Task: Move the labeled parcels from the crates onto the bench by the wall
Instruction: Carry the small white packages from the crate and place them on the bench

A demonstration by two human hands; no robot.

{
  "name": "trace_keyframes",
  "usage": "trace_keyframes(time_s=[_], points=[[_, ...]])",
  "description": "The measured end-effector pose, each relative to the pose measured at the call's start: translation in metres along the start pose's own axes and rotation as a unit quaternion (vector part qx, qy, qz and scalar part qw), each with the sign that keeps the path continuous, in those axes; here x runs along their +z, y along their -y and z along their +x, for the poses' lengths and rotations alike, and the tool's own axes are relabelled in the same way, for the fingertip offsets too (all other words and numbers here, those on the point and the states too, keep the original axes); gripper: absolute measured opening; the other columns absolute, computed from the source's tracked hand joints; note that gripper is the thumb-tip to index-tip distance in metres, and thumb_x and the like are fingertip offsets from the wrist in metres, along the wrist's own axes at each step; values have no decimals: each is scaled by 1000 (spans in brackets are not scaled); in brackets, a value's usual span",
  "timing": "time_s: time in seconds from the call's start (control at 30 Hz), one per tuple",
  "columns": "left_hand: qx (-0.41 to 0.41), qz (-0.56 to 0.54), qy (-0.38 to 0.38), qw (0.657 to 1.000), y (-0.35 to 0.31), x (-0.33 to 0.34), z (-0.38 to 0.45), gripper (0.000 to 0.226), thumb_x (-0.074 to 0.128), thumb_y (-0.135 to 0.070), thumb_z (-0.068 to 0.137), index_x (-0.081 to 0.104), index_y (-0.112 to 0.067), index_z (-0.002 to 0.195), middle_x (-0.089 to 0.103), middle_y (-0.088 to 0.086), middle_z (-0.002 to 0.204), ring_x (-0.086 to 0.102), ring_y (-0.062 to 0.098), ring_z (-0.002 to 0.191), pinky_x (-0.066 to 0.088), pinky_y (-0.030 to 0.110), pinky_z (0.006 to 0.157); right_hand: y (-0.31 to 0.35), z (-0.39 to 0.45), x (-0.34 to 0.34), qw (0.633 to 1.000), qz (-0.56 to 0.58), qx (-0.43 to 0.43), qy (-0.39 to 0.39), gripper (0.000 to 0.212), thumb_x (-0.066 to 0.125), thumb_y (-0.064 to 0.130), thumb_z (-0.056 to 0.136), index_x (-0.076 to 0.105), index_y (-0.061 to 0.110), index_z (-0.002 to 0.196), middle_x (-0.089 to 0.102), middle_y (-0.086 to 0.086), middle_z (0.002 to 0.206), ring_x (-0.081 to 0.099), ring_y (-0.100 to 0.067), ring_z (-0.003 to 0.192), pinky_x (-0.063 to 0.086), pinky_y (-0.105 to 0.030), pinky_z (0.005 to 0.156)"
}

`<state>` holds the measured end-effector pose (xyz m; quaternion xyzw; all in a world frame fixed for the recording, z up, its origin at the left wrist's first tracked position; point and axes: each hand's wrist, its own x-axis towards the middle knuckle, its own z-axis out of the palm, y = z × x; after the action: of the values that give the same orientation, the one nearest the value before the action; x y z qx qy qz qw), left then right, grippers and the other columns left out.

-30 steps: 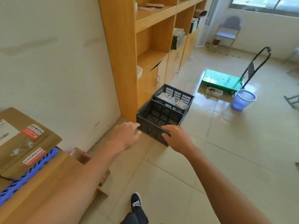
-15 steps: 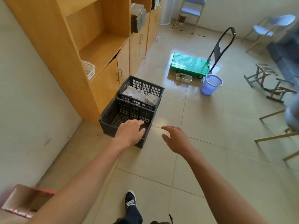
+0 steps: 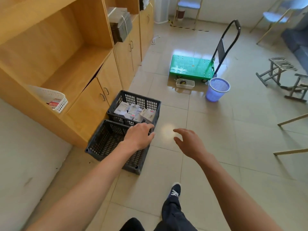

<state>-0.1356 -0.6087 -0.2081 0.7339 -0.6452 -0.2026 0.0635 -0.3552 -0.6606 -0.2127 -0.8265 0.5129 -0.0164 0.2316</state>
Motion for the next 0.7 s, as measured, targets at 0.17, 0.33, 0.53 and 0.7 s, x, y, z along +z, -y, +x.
trace_keyframes(time_s=[0.17,0.33,0.53,0.7], points=[[-53,-12,11,998,-27,-6,83,46,52,-44,101,53,-25,143,61,2,139,58,22,125,48,45,104,-45,85,-40,999,-8,-38,23,40,54,27,102,56,22,141,58,4,143,51,-21,131,44,-35,104],[-113,-39,0,993,-24,-18,145,42,52,-43,102,55,-26,140,61,4,137,56,24,126,47,45,105,-55,171,-63,994,-28,-85,66,41,55,26,102,56,21,142,57,3,144,52,-19,132,44,-35,106],[-200,-84,-15,976,28,-24,220,41,49,-42,103,55,-25,140,59,2,140,56,24,126,48,45,104,-43,295,-59,977,-72,-158,119,41,56,27,101,55,23,142,57,3,145,54,-20,129,47,-34,103],[-260,-135,-25,956,79,-27,282,35,49,-39,103,59,-23,133,62,3,134,59,24,120,50,41,98,-26,390,-46,958,-107,-205,167,41,57,26,100,56,25,141,57,3,144,55,-20,128,49,-35,101]])
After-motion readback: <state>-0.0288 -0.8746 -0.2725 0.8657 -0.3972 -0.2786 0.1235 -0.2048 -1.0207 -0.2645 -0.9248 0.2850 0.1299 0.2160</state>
